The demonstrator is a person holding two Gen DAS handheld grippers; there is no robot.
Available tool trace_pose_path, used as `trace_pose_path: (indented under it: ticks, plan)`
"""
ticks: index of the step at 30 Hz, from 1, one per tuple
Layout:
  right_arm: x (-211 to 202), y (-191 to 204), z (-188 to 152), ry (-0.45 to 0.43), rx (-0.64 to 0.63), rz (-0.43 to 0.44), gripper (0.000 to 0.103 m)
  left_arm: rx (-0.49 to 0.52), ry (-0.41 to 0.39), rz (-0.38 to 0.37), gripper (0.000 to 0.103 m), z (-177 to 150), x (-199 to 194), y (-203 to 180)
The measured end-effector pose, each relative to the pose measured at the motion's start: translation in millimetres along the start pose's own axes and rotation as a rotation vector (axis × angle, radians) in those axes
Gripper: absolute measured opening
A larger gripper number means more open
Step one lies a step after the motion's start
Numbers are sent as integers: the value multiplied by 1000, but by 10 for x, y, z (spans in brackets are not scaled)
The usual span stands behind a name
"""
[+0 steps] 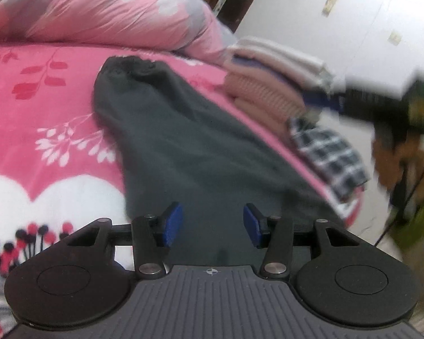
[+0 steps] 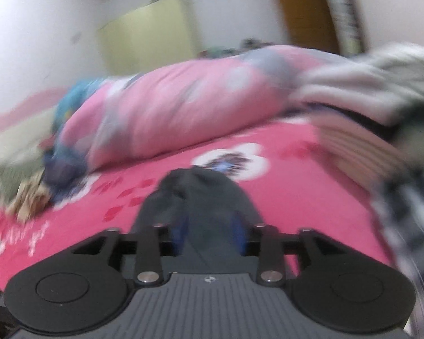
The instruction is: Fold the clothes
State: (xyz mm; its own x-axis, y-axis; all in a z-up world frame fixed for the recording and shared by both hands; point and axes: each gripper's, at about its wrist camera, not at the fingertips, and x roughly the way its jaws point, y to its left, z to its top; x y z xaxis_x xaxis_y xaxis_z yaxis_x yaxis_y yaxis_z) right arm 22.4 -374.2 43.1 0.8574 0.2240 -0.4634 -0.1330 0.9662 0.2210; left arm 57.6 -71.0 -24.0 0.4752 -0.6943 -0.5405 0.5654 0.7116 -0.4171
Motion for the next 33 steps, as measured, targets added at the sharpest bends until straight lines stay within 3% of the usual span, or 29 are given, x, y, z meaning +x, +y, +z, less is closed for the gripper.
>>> trace_pose_path:
  ticks: [3,10,15,19,21,22,25,27,30,31,33]
  plan:
    - [621,173,286,57,-119,-3,63,-19,27,-31,48,-95,83,150]
    - [2073,269,567,155,-253,-36,66,-82,-15,-160,48,-233,17,430]
    - [2544,212,647,177,-240,69,66,-70,-41,-240,48,-314,-41,558]
    - [2887,75,653,290,-195,110,63,-38,-54,-275,48,-361,-62,589]
    - [2901,63,614,309,-178,140,37,-33,-57,-287,48,-377,-74,600]
    - [2836,122,574,289,-203,149,18,-33,-57,-291,48,-379,-73,604]
    - [2578,457,373,213,-390,173,14,-34,-57,-301,48,-384,-72,616]
    - [2396,749,131,164,-602,180,14,-31,-56,-302,48,-387,-70,617]
    - [2219,1120,-271,67,-935,107,13,-29,-55,-302,48,-392,-79,614]
    - [2201,1169,-337,33,-997,78,13,-29,-54,-301,48,-392,-79,611]
    - [2234,1130,-258,-18,-984,22,12,-26,-53,-297,48,-392,-85,599]
